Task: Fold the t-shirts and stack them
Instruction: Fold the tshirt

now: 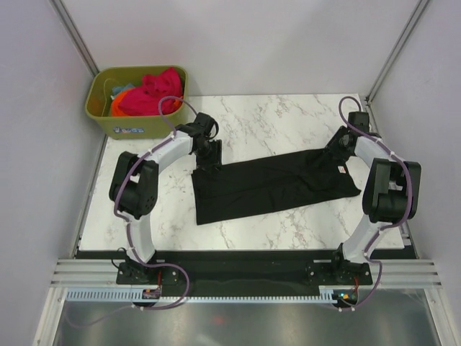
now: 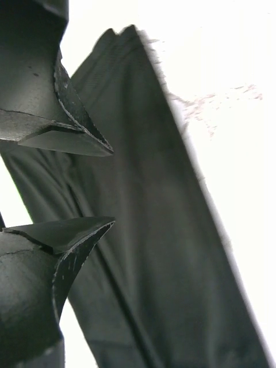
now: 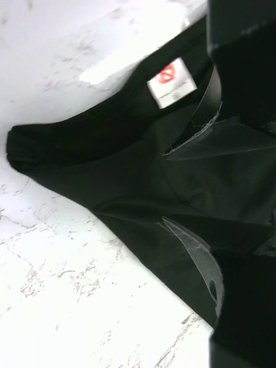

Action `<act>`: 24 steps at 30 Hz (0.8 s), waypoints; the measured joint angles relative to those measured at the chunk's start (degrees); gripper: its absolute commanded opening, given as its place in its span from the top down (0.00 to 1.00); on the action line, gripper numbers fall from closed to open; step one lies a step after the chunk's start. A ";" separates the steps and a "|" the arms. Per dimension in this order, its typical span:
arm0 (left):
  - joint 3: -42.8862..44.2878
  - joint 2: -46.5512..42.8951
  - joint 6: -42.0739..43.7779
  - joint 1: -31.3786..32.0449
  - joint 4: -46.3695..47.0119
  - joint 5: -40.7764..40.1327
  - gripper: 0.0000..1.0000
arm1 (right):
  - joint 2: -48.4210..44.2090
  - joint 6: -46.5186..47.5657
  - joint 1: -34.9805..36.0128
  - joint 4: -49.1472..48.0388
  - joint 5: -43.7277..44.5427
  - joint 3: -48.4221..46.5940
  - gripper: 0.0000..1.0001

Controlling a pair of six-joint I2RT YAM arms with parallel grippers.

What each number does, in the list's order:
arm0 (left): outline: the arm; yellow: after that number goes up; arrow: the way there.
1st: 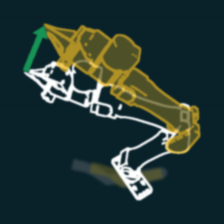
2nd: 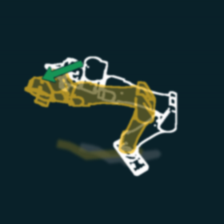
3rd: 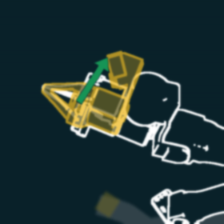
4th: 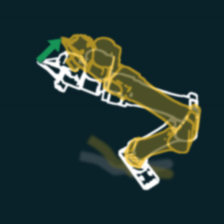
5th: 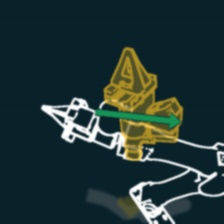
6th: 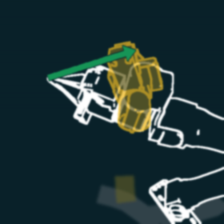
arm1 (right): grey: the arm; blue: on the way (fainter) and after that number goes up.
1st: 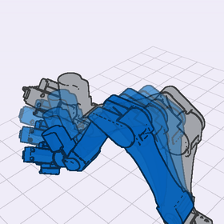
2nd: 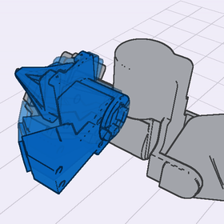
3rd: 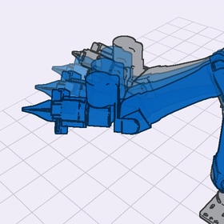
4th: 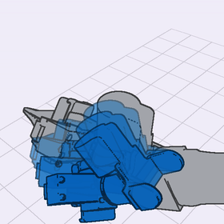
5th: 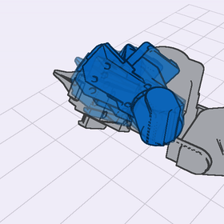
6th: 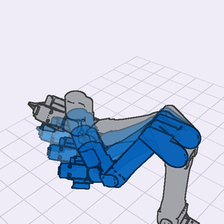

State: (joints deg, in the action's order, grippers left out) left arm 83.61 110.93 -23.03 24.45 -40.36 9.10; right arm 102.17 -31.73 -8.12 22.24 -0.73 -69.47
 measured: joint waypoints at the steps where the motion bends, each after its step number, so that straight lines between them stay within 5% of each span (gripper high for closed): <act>1: 0.42 0.81 0.00 -0.09 0.02 -0.02 0.47 | 1.33 0.96 -0.70 -0.81 -1.55 -0.55 0.49; 16: 1.84 6.73 -0.07 -2.71 -0.15 -2.27 0.49 | 11.93 7.72 -5.81 -9.70 -11.43 -4.33 0.62; 24: 3.80 7.48 -0.07 -2.62 -1.11 -3.26 0.45 | 13.84 8.90 -5.99 -10.95 -12.74 -6.91 0.54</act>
State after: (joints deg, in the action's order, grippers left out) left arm 87.42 118.41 -23.09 21.82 -41.47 5.85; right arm 116.01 -22.83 -14.11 11.29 -13.47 -76.38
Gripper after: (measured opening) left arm 0.530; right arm 0.430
